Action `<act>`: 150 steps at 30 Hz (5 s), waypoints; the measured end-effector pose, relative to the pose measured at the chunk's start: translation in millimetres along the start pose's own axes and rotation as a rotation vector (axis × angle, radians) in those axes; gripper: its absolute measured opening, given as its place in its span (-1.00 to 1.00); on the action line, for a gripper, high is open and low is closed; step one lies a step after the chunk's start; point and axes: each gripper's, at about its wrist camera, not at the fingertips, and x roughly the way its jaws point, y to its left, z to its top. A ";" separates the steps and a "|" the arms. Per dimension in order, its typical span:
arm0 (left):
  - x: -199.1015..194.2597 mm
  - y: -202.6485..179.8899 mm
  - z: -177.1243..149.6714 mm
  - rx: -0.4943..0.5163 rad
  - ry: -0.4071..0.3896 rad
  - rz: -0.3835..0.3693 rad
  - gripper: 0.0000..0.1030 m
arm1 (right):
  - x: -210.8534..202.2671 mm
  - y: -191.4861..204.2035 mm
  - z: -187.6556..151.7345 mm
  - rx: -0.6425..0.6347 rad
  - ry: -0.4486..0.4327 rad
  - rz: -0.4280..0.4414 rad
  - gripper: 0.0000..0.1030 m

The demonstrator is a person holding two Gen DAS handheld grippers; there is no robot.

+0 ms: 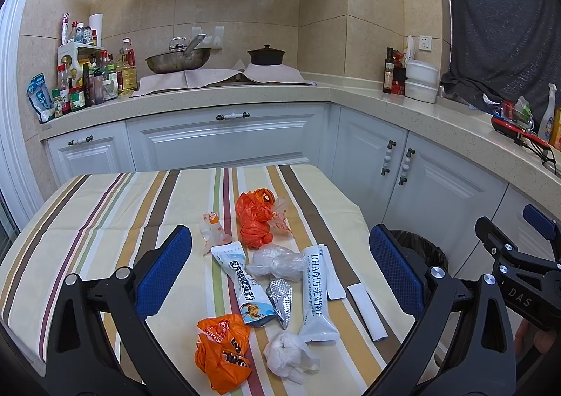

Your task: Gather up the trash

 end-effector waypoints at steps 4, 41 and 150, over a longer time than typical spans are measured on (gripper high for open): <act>0.0 -0.1 0.1 0.001 0.000 0.000 0.92 | 0.1 0.3 0.0 0.000 0.000 0.000 0.87; 27.0 22.0 -23.4 -0.010 0.117 0.001 0.92 | 20.6 19.6 -21.2 -0.021 0.061 0.047 0.87; 227.4 -244.0 -15.3 0.266 0.286 -0.145 -0.02 | 180.9 -126.1 -71.5 0.165 0.175 0.033 -0.08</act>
